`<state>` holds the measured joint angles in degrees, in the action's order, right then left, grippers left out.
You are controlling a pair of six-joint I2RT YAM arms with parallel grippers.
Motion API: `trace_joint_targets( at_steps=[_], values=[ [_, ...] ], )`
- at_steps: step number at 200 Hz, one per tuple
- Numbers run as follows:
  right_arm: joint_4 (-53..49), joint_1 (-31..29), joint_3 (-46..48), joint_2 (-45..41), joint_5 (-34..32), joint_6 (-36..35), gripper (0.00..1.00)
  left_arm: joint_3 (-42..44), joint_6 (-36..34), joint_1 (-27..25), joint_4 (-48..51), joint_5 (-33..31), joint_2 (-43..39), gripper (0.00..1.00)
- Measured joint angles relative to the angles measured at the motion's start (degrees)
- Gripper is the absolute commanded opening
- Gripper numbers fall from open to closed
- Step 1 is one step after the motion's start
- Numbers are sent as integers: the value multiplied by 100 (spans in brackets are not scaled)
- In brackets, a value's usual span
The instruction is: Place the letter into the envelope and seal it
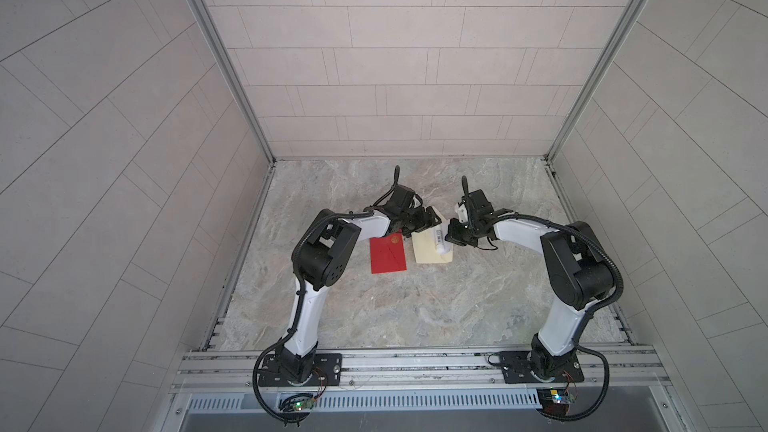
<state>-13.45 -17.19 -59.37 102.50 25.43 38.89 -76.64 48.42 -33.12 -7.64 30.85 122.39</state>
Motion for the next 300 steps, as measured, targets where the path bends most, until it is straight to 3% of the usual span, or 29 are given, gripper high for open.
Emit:
trace_joint_targets(
  at_steps=[28, 57, 114, 179, 215, 267, 300],
  values=[
    [15, 96, 225, -22, -173, 96, 0, 153, 9, 20, -271, 144, -24, 90],
    [28, 96, 393, -208, -417, 129, 0, 177, -205, 81, 116, 83, -184, 94],
    [-39, 85, 468, -483, -621, -2, 0, 184, -763, 114, 1220, -293, -498, 89],
    [-160, -205, 144, -483, -420, -310, 0, 470, -505, 170, 673, 7, -522, 86],
    [-142, -203, 140, -417, -372, -293, 0, 474, -350, 179, 527, 22, -455, 76],
    [155, -42, 223, -111, -50, -81, 0, 452, -291, 188, 339, 2, -251, 44],
    [302, 83, 326, -111, 101, -4, 0, 505, -282, 195, 216, 63, -210, 39]
  ],
)
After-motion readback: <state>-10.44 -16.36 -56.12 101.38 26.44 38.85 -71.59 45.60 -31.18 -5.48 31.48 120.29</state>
